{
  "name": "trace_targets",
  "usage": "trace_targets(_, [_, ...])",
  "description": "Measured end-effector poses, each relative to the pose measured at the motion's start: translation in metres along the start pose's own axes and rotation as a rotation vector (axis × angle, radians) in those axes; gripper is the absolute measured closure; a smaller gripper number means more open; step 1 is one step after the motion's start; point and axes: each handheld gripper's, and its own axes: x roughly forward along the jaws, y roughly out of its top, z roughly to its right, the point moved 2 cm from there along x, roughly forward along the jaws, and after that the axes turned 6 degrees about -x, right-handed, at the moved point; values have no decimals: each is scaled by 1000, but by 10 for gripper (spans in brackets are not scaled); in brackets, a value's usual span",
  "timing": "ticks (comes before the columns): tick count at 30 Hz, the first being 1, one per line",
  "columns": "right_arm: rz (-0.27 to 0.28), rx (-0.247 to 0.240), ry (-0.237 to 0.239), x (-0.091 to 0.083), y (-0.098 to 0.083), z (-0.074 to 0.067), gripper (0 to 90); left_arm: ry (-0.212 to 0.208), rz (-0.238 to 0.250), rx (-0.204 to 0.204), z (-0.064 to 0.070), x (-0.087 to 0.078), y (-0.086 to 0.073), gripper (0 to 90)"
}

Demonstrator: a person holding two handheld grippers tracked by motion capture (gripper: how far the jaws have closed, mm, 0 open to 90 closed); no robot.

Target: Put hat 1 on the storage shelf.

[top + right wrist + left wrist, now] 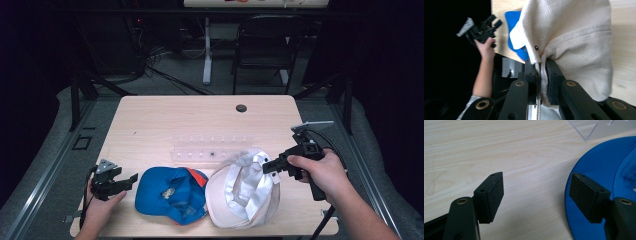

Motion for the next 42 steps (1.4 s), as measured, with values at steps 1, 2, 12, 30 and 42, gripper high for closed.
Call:
trace_targets(1, [-6, -5, 10, -1, 0, -1, 815, 0, 1, 0, 0, 0, 0, 285])
trace_targets(2, [-6, -5, 10, -1, 0, -1, 815, 0, 1, 0, 0, 0, 0, 285])
trace_targets(12, [68, -10, 64, -25, 2, -13, 815, -2, -1, 6, 1, 0, 0, 291])
trace_targets(30, [224, 42, 184, -49, 26, -14, 815, -10, 14, 17, 2, -1, 1, 291])
trace_targets(42, [247, 41, 227, -44, 49, -40, 814, -12, 17, 15, 2, -2, 1, 291])
